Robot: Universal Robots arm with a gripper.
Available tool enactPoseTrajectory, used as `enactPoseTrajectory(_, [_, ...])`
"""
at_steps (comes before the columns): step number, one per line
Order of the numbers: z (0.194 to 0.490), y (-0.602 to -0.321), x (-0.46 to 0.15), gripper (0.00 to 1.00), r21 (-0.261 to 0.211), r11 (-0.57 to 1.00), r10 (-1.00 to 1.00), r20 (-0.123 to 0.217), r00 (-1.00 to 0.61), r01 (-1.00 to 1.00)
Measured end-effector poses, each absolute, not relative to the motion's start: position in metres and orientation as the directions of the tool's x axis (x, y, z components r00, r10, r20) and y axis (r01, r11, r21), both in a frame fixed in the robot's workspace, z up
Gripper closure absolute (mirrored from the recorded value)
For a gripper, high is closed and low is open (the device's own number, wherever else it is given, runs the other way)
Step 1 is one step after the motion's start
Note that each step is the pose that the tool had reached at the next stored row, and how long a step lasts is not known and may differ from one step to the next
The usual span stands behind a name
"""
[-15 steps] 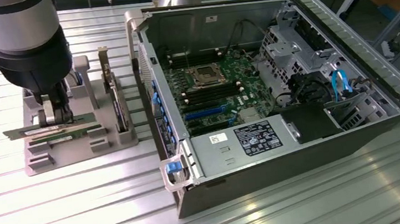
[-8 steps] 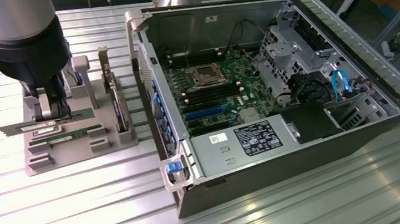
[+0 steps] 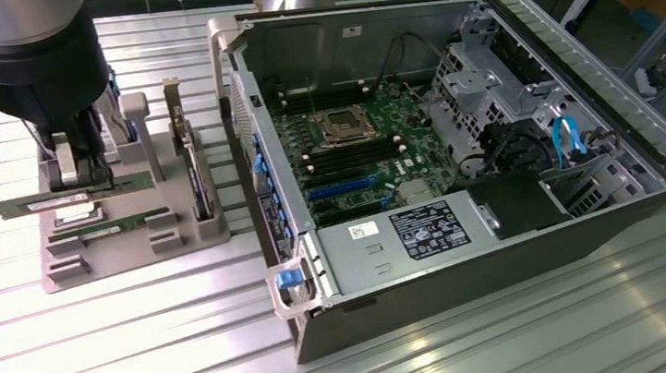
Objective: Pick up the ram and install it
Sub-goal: 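Pick up the ram and move it above insertion slot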
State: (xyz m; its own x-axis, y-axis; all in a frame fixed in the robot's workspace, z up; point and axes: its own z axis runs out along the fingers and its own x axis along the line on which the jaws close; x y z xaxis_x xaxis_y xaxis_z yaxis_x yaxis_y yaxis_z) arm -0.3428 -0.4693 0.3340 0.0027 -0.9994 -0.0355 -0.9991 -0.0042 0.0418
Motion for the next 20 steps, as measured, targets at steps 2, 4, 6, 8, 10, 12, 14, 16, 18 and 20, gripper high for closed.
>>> enactPoseTrajectory(2, [0.336,-0.469,-0.343,0.88,0.042,-0.004,-0.999,-0.036,0.003,-0.999])
enactPoseTrajectory(4, [0.339,-0.469,-0.343,0.88,0.042,-0.004,-0.999,-0.036,0.003,-0.999])
enactPoseTrajectory(6, [0.341,-0.469,-0.343,0.88,0.042,-0.004,-0.999,-0.035,0.003,-0.999])
enactPoseTrajectory(8, [0.343,-0.469,-0.343,0.88,0.042,-0.004,-0.999,-0.035,0.003,-0.999])
enactPoseTrajectory(10, [0.345,-0.469,-0.343,0.88,0.042,-0.004,-0.999,-0.035,0.003,-0.999])
enactPoseTrajectory(12, [0.349,-0.469,-0.342,0.88,0.042,-0.004,-0.999,-0.035,0.003,-0.999])
enactPoseTrajectory(14, [0.351,-0.469,-0.342,0.88,0.042,-0.004,-0.999,-0.036,0.003,-0.999])
enactPoseTrajectory(16, [0.354,-0.469,-0.342,0.88,0.042,-0.004,-0.999,-0.035,0.003,-0.999])
enactPoseTrajectory(18, [0.356,-0.469,-0.342,0.88,0.042,-0.004,-0.999,-0.036,0.003,-0.999])
enactPoseTrajectory(20, [0.358,-0.469,-0.342,0.88,0.042,-0.004,-0.999,-0.036,0.003,-0.999])
